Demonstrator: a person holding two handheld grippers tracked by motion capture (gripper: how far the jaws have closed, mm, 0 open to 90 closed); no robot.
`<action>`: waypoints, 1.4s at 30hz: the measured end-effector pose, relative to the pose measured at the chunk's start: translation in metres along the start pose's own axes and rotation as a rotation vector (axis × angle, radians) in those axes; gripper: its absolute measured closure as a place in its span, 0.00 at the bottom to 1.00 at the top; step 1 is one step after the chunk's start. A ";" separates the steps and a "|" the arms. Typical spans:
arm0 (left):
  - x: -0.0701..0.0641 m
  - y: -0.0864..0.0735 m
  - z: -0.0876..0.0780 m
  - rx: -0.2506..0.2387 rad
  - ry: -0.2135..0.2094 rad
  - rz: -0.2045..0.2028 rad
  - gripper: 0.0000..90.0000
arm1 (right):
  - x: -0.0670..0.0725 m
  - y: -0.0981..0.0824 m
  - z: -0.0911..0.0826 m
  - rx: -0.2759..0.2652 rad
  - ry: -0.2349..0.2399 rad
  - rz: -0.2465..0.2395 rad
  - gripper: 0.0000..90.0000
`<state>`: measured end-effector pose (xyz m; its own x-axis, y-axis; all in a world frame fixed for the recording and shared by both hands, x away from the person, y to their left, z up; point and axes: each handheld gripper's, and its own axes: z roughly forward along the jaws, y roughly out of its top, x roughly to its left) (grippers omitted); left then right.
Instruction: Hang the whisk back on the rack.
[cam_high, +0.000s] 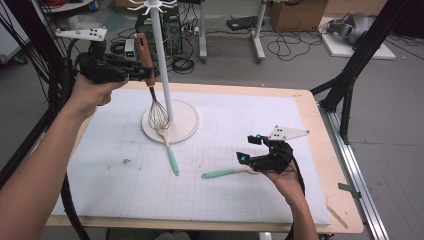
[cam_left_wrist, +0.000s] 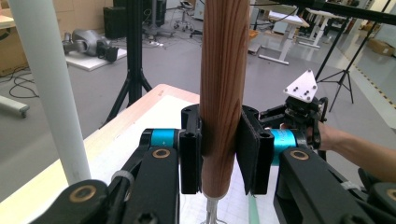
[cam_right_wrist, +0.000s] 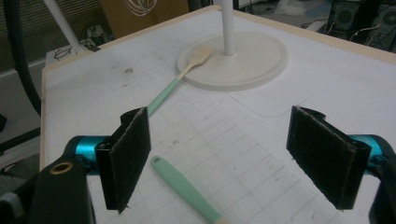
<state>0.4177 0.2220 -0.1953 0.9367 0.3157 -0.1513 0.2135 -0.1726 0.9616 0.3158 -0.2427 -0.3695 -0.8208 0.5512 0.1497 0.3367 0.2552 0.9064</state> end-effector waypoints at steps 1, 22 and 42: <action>0.001 0.002 0.001 0.000 -0.003 0.002 0.80 | 0.000 0.000 0.000 0.001 0.001 0.005 0.23; 0.025 0.025 0.006 -0.044 -0.024 -0.026 0.80 | 0.002 0.000 0.001 0.009 0.004 0.000 0.22; 0.039 0.023 0.008 -0.079 -0.025 -0.081 0.80 | 0.003 -0.001 0.006 0.019 0.014 -0.003 0.22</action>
<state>0.4610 0.2229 -0.1810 0.9240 0.3025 -0.2338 0.2672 -0.0735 0.9608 0.3160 -0.2371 -0.3720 -0.8279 0.5397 0.1529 0.3431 0.2715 0.8992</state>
